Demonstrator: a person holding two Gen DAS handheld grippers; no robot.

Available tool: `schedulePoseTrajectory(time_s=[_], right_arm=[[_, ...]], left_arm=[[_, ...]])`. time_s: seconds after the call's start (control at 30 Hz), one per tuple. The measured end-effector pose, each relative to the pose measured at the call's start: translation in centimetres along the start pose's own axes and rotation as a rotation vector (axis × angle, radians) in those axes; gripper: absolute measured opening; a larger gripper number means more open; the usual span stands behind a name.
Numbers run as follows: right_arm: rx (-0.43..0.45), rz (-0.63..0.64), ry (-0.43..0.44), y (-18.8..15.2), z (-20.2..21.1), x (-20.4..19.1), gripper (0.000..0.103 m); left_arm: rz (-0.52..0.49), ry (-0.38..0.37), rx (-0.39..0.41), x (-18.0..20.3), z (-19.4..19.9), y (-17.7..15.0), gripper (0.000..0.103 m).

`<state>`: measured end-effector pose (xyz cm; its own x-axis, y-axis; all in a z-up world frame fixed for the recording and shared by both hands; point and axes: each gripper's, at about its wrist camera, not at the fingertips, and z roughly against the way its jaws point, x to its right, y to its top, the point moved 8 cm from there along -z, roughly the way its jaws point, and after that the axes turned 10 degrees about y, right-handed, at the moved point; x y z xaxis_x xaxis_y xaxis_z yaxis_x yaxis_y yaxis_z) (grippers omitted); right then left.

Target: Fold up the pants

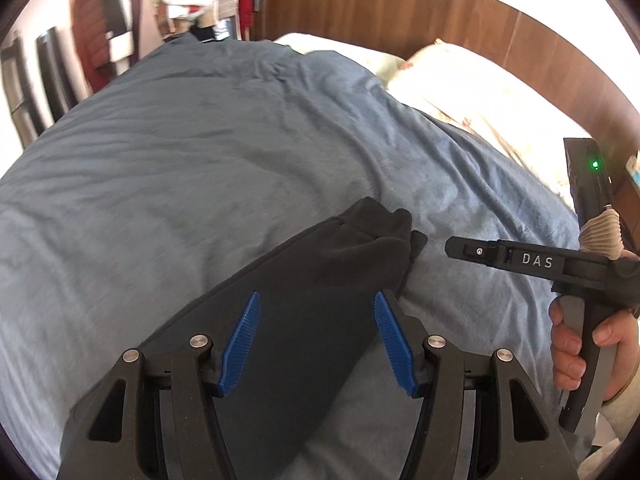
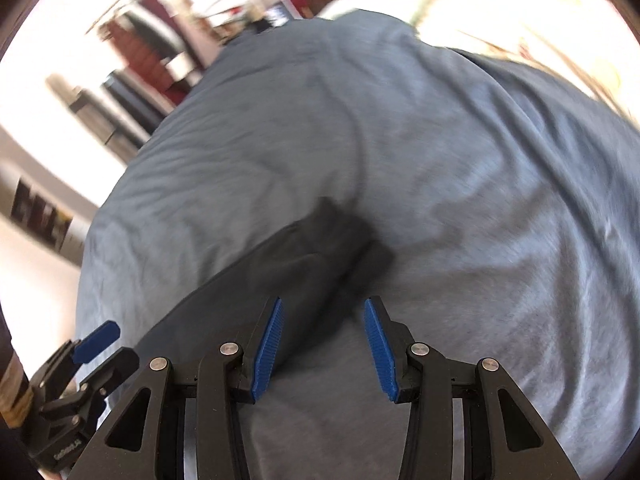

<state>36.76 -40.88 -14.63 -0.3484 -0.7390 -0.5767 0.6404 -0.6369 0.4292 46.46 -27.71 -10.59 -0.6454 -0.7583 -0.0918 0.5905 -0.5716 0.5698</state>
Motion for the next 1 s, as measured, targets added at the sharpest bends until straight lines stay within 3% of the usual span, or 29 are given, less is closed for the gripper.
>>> schedulePoseTrajectory(time_s=[0.17, 0.27, 0.73, 0.87, 1.0], right_arm=[[0.001, -0.107, -0.005, 0.6, -2.4, 4.0, 0.043], [-0.008, -0.164, 0.037, 1.1, -3.9, 5.5, 0.039], [-0.058, -0.317, 0.22, 1.8, -9.5, 7.2, 0.033], [-0.052, -0.304, 0.207, 1.5, -9.8, 7.8, 0.012], [-0.011, -0.235, 0.163, 1.0, -8.2, 7.9, 0.009]], left_arm=[[-0.075, 0.003, -0.007, 2.4, -3.5, 1.2, 0.058], [-0.077, -0.026, -0.015, 3.6, -5.3, 1.6, 0.058], [-0.133, -0.119, -0.023, 8.7, -9.3, 2.3, 0.058], [-0.124, -0.127, -0.025, 8.9, -9.7, 2.4, 0.058], [-0.131, -0.146, -0.029, 9.5, -9.9, 2.1, 0.058]])
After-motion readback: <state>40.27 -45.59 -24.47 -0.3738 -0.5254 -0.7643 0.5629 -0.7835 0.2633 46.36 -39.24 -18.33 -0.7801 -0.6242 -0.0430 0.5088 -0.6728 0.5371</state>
